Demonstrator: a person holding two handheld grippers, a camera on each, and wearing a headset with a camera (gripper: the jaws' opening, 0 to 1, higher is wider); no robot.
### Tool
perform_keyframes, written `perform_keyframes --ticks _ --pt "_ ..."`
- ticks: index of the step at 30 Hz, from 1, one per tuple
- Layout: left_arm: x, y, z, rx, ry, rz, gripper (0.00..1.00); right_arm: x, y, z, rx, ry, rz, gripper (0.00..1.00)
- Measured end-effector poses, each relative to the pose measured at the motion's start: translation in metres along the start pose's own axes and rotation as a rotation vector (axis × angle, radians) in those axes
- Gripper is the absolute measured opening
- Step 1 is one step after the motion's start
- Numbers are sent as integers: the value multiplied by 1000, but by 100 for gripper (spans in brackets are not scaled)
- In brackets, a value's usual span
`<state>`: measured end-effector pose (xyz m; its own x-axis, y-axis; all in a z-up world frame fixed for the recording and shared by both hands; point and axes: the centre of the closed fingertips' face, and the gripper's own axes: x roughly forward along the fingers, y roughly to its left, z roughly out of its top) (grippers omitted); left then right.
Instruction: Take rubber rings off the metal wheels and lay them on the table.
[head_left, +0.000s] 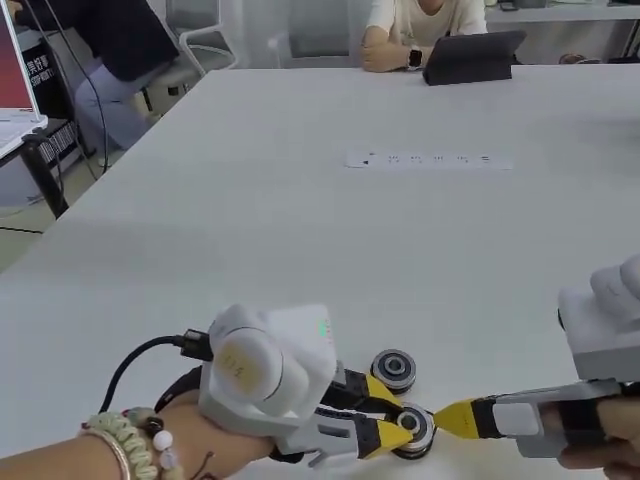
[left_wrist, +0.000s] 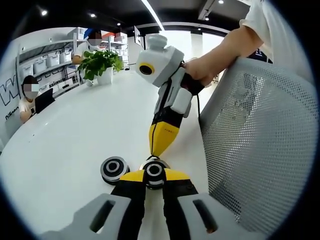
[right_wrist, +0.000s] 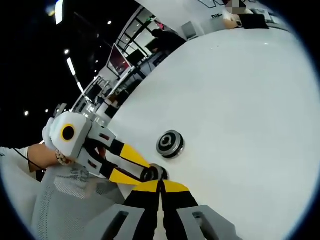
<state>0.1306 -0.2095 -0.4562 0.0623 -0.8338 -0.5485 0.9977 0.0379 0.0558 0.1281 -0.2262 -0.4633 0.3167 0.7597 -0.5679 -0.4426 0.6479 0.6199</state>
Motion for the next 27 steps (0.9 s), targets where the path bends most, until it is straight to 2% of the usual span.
perform_keyframes --ticks 14,27 --pt "1 0 0 -1 0 3 7 2 3 3 -49 11 -17 0" --pt "1 0 0 13 7 6 7 2 5 5 -59 12 -15 0"
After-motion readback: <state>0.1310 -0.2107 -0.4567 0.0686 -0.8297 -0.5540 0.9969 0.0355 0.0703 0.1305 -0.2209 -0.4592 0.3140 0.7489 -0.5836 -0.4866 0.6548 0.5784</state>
